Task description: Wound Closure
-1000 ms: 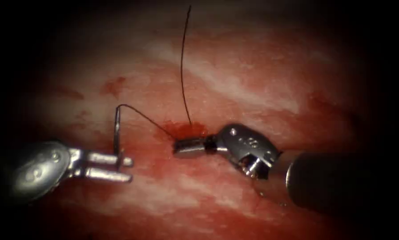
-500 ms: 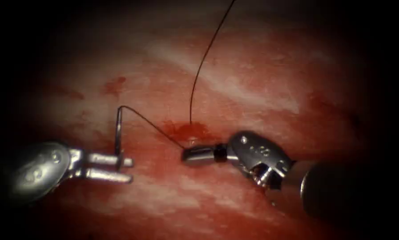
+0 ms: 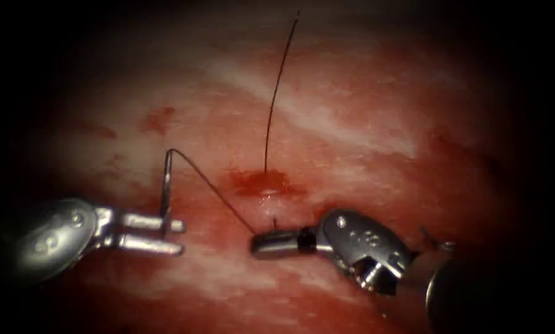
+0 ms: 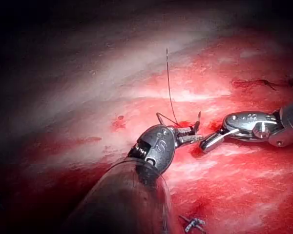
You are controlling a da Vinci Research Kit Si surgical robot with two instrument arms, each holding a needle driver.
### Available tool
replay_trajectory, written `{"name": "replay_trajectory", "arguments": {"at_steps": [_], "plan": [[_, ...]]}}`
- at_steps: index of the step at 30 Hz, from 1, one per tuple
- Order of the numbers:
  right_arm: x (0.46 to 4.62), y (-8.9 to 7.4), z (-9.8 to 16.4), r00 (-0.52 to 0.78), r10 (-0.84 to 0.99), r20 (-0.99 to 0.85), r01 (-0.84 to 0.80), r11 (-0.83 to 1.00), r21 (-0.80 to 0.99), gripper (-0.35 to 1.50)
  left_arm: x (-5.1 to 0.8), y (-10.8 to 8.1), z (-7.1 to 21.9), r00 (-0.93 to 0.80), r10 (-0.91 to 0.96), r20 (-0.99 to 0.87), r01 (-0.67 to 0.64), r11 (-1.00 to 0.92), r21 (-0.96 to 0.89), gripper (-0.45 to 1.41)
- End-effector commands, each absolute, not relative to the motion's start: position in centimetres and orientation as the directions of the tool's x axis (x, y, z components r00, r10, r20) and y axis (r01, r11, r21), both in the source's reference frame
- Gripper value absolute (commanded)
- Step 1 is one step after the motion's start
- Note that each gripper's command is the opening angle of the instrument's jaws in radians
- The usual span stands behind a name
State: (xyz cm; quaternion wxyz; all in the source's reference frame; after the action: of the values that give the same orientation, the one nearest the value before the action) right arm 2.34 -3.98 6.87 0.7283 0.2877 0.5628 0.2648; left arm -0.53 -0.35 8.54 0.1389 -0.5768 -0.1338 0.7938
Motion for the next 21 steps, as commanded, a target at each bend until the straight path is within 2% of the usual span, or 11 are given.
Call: {"name": "replay_trajectory", "arguments": {"at_steps": [1,21], "plan": [[2.41,-4.08,6.89,0.225,0.712,-0.665,-0.057,0.691,0.721,-0.35,-0.58,-0.36,8.62,-0.295,0.376,-0.878,-0.066,-0.925,-0.374,-0.45],[2.51,-4.30,6.57,0.222,0.717,-0.660,-0.031,0.682,0.731,-0.35,-0.55,-0.37,8.60,-0.299,0.377,-0.877,-0.070,-0.925,-0.374,-0.45]]}}
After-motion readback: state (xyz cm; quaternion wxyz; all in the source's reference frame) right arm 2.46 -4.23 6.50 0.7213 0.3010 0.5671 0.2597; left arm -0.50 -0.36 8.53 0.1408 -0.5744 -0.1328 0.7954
